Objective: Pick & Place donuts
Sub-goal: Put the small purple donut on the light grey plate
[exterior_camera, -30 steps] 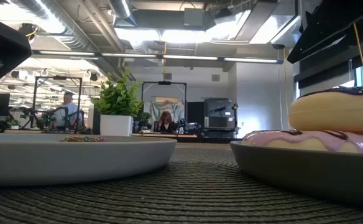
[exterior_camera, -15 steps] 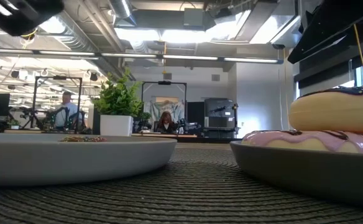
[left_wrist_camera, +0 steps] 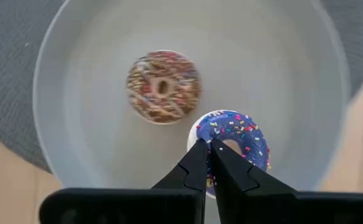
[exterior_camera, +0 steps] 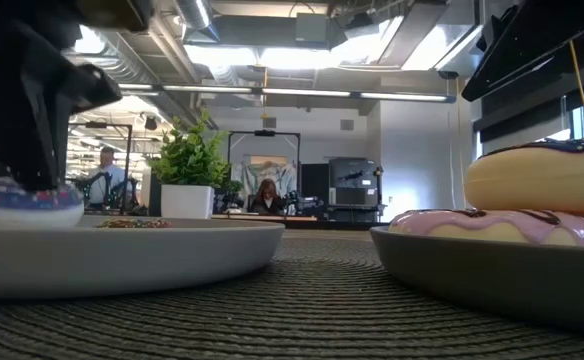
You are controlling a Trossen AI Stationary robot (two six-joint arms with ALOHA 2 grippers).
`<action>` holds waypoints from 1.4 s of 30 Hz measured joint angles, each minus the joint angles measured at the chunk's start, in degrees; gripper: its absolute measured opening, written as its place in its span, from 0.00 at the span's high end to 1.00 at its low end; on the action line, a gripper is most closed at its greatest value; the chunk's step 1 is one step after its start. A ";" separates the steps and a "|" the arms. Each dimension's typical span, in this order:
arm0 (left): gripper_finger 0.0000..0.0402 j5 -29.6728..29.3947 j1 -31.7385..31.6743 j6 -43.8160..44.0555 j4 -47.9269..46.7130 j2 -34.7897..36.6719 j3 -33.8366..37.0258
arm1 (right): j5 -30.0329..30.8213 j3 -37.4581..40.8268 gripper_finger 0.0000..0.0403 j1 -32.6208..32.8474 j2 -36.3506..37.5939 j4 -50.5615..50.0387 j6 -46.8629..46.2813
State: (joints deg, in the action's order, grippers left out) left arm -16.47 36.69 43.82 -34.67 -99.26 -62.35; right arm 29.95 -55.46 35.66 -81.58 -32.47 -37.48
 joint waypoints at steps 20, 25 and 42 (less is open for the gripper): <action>0.96 1.00 -1.21 2.09 0.20 0.00 2.01 | -0.01 0.00 0.58 0.00 0.00 0.02 0.27; 0.94 1.02 -1.18 2.05 0.19 0.00 2.01 | -0.01 0.00 0.58 0.00 0.00 0.02 0.27; 0.88 -2.00 -1.16 1.92 0.18 0.00 2.01 | -0.02 0.00 0.58 -0.02 0.00 0.02 0.27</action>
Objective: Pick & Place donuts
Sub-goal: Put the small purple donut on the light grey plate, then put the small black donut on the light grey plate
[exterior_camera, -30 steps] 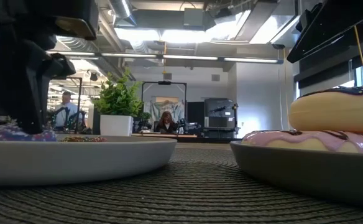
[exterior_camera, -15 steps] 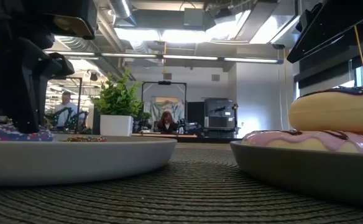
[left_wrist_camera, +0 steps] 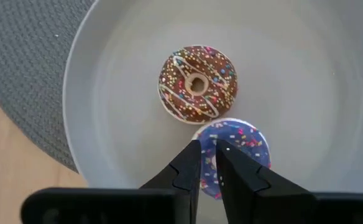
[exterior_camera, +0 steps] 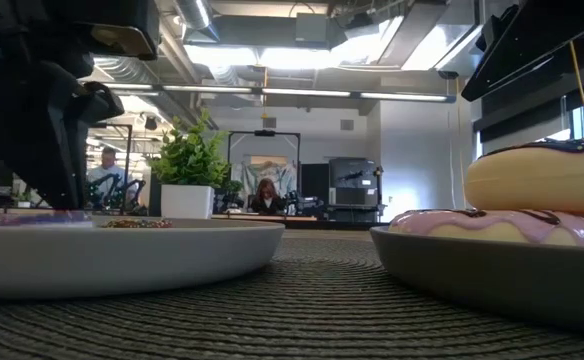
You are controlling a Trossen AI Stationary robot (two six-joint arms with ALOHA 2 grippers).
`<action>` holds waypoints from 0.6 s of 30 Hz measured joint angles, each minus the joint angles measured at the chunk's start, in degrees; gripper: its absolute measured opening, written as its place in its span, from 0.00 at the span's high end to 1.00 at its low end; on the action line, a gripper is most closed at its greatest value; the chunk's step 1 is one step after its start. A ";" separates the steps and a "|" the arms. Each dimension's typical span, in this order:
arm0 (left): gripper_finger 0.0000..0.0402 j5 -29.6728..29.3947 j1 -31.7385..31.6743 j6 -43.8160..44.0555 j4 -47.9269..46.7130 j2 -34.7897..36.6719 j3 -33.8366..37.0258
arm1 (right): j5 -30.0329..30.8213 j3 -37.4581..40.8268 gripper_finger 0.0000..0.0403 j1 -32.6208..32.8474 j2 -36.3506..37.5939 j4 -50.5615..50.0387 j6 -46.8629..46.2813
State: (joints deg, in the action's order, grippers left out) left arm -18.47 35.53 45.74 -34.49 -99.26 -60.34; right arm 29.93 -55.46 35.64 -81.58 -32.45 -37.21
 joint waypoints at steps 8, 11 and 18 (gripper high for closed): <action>0.82 1.06 0.00 0.00 -0.02 0.00 0.00 | -0.07 0.00 0.58 0.00 0.00 0.00 0.00; 0.80 1.08 0.00 0.00 -0.57 0.21 0.00 | -0.11 0.00 0.58 0.02 0.00 -0.05 -0.07; 0.79 -5.16 -0.18 -0.08 -0.26 5.56 0.00 | -2.13 -0.07 0.58 -1.51 0.00 -8.88 -12.66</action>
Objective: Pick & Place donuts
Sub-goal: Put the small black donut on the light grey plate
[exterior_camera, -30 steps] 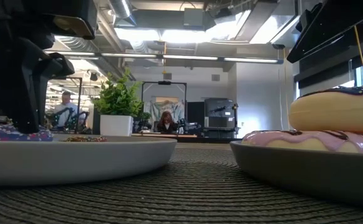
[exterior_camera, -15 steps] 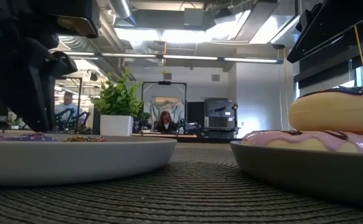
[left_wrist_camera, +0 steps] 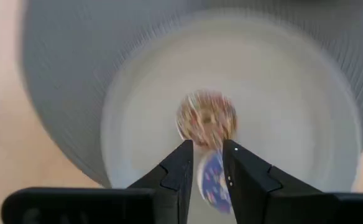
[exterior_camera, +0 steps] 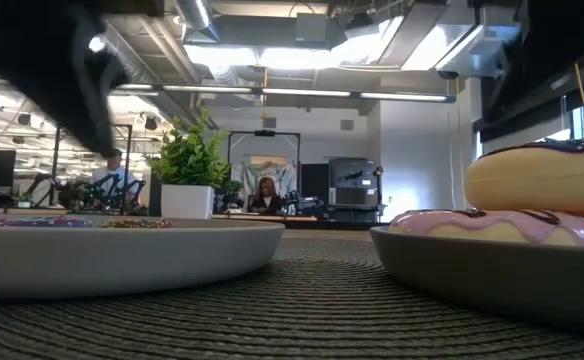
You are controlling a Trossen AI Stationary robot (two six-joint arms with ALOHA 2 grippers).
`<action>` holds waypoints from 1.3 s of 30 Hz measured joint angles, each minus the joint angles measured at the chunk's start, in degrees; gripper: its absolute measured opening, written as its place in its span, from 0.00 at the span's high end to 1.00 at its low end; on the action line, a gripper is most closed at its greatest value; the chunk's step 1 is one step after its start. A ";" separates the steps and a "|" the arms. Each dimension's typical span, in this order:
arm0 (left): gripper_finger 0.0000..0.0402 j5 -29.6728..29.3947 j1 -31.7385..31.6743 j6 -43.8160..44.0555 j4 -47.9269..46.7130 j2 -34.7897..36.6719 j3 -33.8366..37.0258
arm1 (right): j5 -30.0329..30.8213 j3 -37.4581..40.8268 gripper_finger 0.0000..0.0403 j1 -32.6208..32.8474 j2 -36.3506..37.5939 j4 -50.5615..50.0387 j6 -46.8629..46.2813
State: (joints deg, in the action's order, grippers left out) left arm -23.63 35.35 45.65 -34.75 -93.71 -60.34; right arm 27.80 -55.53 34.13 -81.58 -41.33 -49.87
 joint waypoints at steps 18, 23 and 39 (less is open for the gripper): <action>0.79 -6.12 -7.41 -15.40 24.00 12.38 15.35 | -1.52 14.94 0.58 -12.59 0.02 4.92 -6.47; 0.79 -5.14 -9.21 -19.45 46.56 16.60 23.93 | -3.99 16.63 0.58 -15.57 0.02 6.98 -5.48; 0.79 -5.73 -10.91 -32.48 57.55 16.89 26.32 | -9.22 16.63 0.70 -20.06 -1.19 9.39 -3.64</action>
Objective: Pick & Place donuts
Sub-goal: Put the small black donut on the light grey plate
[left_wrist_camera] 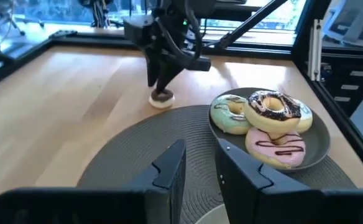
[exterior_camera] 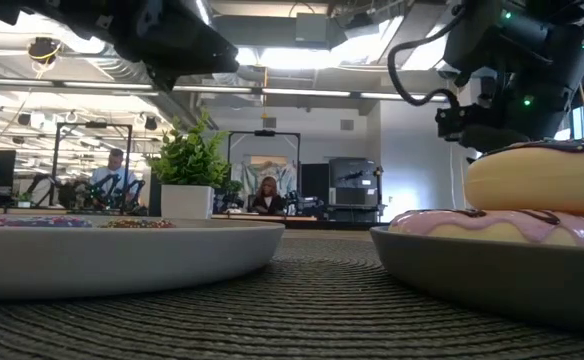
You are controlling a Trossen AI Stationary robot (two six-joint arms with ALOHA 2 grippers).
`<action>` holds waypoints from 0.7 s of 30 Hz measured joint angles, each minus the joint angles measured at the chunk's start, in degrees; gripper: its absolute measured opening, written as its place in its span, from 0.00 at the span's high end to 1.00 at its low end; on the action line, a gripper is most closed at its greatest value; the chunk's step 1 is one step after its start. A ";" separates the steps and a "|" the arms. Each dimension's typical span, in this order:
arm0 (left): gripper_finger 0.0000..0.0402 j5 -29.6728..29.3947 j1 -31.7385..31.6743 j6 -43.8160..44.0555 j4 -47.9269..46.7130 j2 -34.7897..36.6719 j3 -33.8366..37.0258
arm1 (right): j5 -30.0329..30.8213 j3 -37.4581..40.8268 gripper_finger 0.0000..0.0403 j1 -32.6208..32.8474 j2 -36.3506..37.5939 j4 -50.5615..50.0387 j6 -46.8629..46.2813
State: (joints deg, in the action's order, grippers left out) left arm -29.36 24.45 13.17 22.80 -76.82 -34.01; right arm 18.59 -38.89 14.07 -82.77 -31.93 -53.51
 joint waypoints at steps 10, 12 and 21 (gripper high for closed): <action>0.79 0.70 0.04 -3.34 -0.29 0.15 -0.79 | -2.20 0.00 0.80 0.02 -1.76 1.07 1.13; 0.79 0.72 0.07 -3.33 -0.23 0.16 -0.79 | -2.18 0.00 0.81 0.02 -1.76 1.08 1.40; 0.79 0.52 0.07 -3.48 -0.29 0.17 -0.79 | -2.23 -5.01 0.95 0.02 -1.76 1.68 11.96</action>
State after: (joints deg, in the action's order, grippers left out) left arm -28.84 24.51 9.69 22.51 -76.64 -34.81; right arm 16.36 -43.91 14.09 -84.53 -30.25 -41.56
